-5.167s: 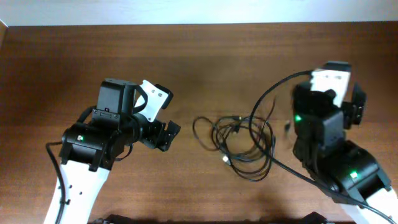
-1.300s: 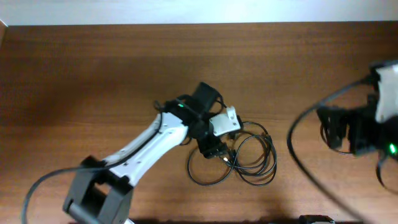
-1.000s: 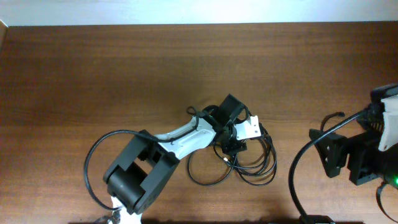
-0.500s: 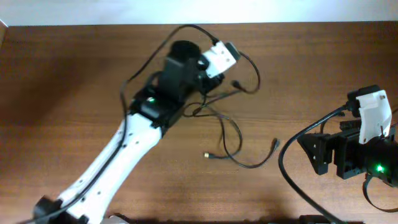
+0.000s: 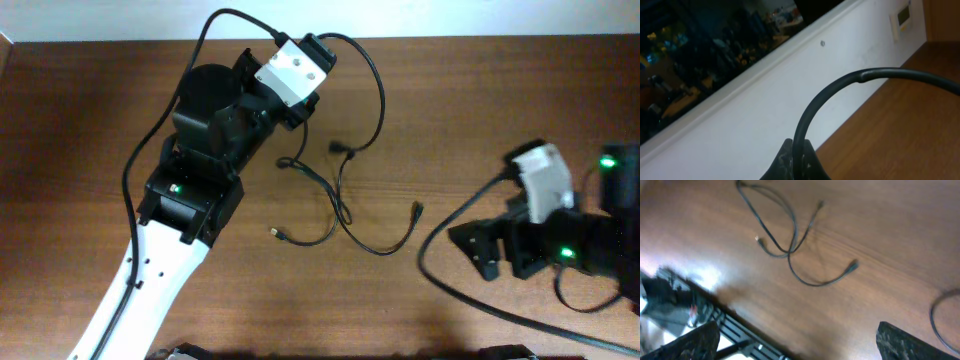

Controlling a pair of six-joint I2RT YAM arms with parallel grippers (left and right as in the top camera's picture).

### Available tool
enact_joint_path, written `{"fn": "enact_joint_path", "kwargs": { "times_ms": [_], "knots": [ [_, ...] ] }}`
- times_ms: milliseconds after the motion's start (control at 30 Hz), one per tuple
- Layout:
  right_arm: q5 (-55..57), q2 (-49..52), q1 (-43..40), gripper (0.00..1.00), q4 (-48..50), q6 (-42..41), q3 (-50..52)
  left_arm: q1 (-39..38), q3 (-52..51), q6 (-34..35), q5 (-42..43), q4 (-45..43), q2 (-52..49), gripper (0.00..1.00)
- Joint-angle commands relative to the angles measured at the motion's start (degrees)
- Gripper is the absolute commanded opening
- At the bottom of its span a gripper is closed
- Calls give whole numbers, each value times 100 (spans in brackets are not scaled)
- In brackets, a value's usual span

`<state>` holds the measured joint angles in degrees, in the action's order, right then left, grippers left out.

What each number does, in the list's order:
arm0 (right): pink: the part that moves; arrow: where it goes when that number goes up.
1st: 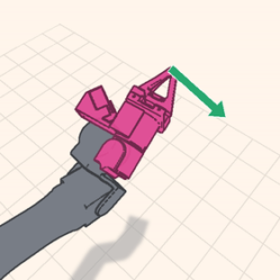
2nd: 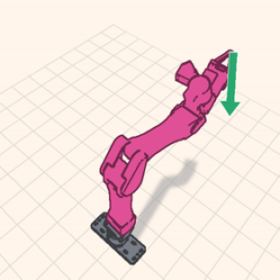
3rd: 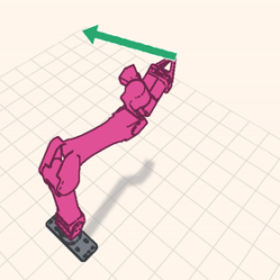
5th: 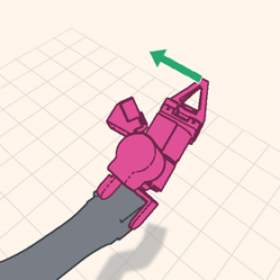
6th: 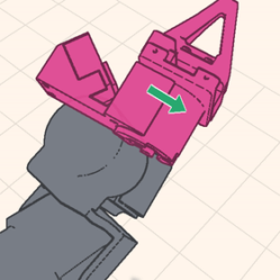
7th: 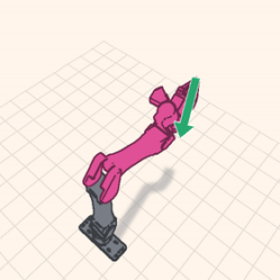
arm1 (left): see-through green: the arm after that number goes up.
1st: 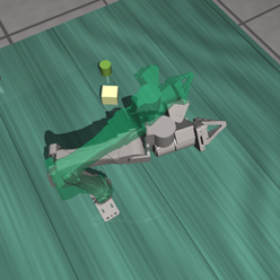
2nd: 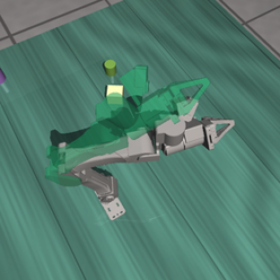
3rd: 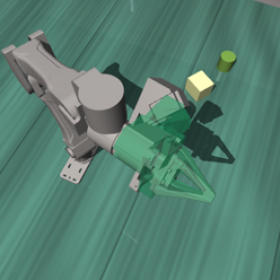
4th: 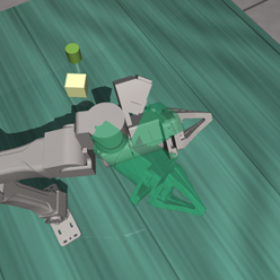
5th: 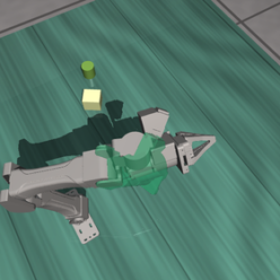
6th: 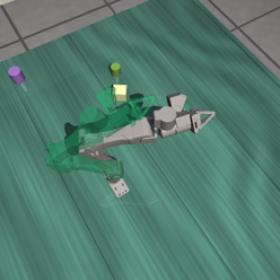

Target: Untangle cables

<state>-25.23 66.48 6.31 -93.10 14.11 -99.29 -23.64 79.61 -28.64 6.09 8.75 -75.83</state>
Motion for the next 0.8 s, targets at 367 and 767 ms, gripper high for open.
{"fn": "enact_joint_path", "kwargs": {
  "times_ms": [367,767],
  "knots": [
    [492,1283,2750,95,4253,444,3156,20,59,72,-107,308,96,0],
    [483,2586,2750,93,6017,-415,3158,179,59,76,-142,133,96,0]
  ]
}}
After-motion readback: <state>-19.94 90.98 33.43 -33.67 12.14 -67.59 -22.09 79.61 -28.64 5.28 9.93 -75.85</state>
